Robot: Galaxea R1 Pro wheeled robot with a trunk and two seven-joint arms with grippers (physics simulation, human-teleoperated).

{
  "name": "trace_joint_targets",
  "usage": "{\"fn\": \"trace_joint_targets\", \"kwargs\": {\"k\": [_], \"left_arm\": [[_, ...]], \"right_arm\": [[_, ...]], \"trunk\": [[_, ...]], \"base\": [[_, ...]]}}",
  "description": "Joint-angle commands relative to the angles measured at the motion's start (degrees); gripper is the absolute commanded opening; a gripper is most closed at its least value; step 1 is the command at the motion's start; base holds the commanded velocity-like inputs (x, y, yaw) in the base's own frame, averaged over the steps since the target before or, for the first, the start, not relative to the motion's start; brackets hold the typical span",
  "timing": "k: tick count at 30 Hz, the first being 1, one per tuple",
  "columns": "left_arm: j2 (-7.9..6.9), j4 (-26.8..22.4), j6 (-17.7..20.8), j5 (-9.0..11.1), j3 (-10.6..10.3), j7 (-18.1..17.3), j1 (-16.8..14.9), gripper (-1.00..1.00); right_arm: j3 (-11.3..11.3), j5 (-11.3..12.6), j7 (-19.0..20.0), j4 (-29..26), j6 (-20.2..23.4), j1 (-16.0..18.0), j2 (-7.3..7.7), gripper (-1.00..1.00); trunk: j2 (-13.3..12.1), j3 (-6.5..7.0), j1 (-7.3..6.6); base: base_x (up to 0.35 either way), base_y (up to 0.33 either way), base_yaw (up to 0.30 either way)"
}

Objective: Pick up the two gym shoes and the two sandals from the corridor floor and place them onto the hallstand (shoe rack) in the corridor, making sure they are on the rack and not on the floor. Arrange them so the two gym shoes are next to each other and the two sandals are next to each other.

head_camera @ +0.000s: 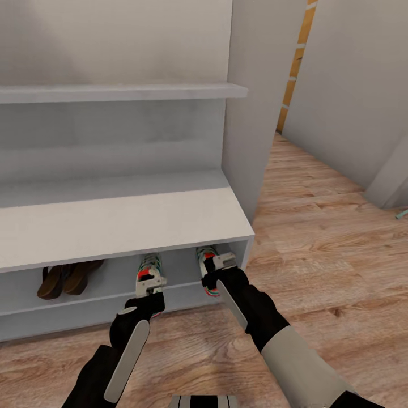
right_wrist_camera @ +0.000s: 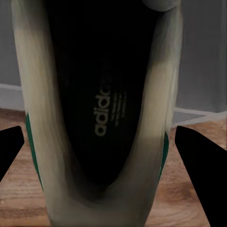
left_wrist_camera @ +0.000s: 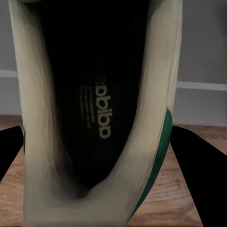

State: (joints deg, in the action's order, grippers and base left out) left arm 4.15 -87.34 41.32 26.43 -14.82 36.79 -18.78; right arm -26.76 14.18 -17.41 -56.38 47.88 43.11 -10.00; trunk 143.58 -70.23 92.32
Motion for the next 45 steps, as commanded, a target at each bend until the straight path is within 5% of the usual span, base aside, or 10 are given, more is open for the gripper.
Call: {"fn": "trace_joint_targets", "kwargs": {"k": [1,9,24,45], "left_arm": [[-0.01,-0.07,0.0,-0.01,-0.01,-0.05,0.1,-1.0],[-0.2,-0.19,-0.01,-0.12,0.06,0.02,0.84,-1.0],[-0.28,-0.13,-0.01,-0.15,0.19,0.3,1.02,-1.0],[-0.24,0.45,0.07,-0.1,0.08,0.3,1.03,-1.0]], "right_arm": [[-0.02,1.48,-0.01,0.42,-0.09,0.34,0.0,-1.0],[-0.09,4.8,-0.02,1.14,-2.33,0.97,0.0,-1.0],[-0.04,5.06,0.17,5.09,-7.26,0.86,0.0,-1.0],[0.36,4.98,-0.21,5.31,-7.45,0.67,0.0,-1.0]], "trunk": [[0.0,0.0,0.0],[0.0,0.0,0.0],[0.0,0.0,0.0],[0.0,0.0,0.0]], "base": [[0.002,0.0,0.0],[0.0,0.005,0.0],[0.0,0.136,0.0],[0.034,0.003,0.056]]}}
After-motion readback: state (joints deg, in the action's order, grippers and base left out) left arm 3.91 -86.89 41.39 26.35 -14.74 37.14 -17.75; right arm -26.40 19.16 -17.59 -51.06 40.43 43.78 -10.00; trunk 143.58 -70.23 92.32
